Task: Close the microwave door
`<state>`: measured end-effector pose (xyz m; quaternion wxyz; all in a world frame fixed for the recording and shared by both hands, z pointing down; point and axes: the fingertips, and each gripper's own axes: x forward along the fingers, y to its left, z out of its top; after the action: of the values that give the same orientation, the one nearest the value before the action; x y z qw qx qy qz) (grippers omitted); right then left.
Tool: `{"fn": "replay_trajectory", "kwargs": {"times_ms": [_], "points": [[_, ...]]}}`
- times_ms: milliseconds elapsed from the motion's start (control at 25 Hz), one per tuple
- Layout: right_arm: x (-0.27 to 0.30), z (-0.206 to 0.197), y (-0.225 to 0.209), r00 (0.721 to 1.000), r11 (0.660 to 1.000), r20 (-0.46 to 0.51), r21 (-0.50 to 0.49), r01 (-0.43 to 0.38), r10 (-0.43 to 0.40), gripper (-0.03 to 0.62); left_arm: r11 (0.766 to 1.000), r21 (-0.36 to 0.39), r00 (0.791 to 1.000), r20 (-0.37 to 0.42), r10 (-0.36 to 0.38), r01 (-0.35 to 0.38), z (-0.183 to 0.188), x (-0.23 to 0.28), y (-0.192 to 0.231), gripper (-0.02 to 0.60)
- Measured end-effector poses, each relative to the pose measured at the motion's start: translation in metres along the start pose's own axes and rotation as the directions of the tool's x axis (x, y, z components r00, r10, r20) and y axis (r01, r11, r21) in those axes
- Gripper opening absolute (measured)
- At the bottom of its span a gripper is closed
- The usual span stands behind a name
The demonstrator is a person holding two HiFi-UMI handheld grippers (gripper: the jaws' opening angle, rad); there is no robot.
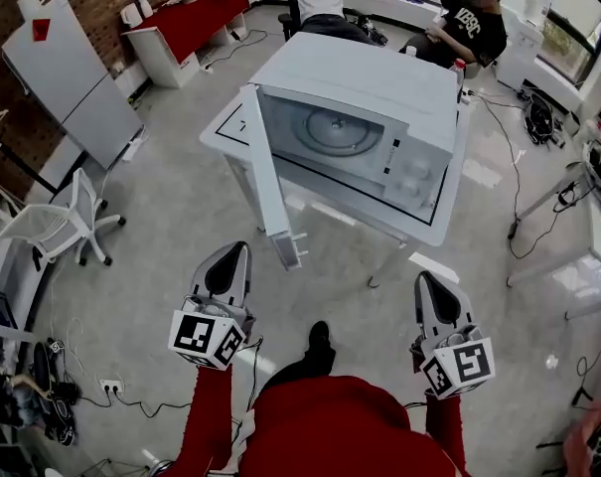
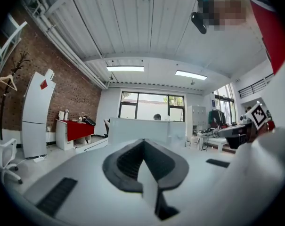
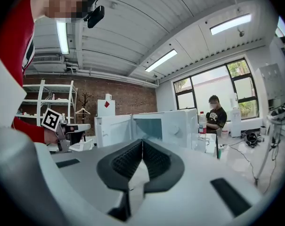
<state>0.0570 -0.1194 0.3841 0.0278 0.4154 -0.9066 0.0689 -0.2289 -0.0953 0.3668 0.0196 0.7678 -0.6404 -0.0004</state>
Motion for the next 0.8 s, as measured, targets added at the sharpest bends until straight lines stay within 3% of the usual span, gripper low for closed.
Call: {"fn": "replay_trajectory", "kwargs": {"times_ms": [160,240,280,320,360,440,560,640,680,720,760,800], "points": [[0.033,0.003,-0.011,0.999,1.0,-0.018,0.004,0.031,-0.031,0.014,0.996,0.083,1.0,-0.01,-0.01,0.011,-0.002,0.028,0.018,0.009],[0.044,0.002,-0.015,0.999,0.999,-0.036,0.003,0.039,-0.039,0.014,0.982,0.188,0.999,-0.018,-0.026,0.029,0.001,0.04,0.023,0.009],[0.048,0.003,-0.017,0.998,0.999,-0.044,0.002,0.043,-0.043,0.014,0.962,0.271,0.999,-0.025,-0.038,0.043,0.003,0.047,0.022,0.023],[0.05,0.003,-0.019,0.998,0.999,-0.052,0.0,0.047,-0.047,0.014,0.923,0.38,0.998,-0.039,-0.053,0.064,0.005,0.053,0.02,0.068],[0.052,0.003,-0.022,0.997,0.999,-0.059,-0.001,0.051,-0.051,0.014,0.86,0.503,0.996,-0.07,-0.063,0.089,0.004,0.058,0.018,0.126],[0.057,0.004,-0.027,0.996,0.998,-0.067,-0.003,0.058,-0.058,0.014,0.705,0.697,0.989,-0.142,-0.043,0.131,-0.005,0.064,0.019,0.198],[0.063,0.008,-0.032,0.996,0.999,-0.069,-0.007,0.054,-0.054,0.014,0.458,0.871,0.983,-0.176,-0.046,0.178,-0.003,0.072,0.017,0.275],[0.065,0.009,-0.036,0.995,0.998,-0.078,-0.009,0.054,-0.055,0.014,0.327,0.922,0.978,-0.193,-0.082,0.209,0.003,0.076,0.01,0.307],[0.065,0.009,-0.038,0.995,0.998,-0.082,-0.009,0.055,-0.055,0.014,0.279,0.934,0.974,-0.203,-0.1,0.224,0.004,0.077,0.006,0.311],[0.065,0.009,-0.04,0.995,0.998,-0.084,-0.008,0.055,-0.056,0.014,0.246,0.94,0.97,-0.213,-0.116,0.236,0.005,0.08,0.001,0.313],[0.066,0.009,-0.041,0.995,0.998,-0.083,-0.005,0.058,-0.058,0.014,0.231,0.941,0.967,-0.22,-0.131,0.245,0.005,0.082,-0.002,0.313],[0.065,0.009,-0.042,0.995,0.998,-0.083,-0.001,0.061,-0.061,0.014,0.236,0.939,0.964,-0.221,-0.144,0.251,0.005,0.084,-0.005,0.311]]}}
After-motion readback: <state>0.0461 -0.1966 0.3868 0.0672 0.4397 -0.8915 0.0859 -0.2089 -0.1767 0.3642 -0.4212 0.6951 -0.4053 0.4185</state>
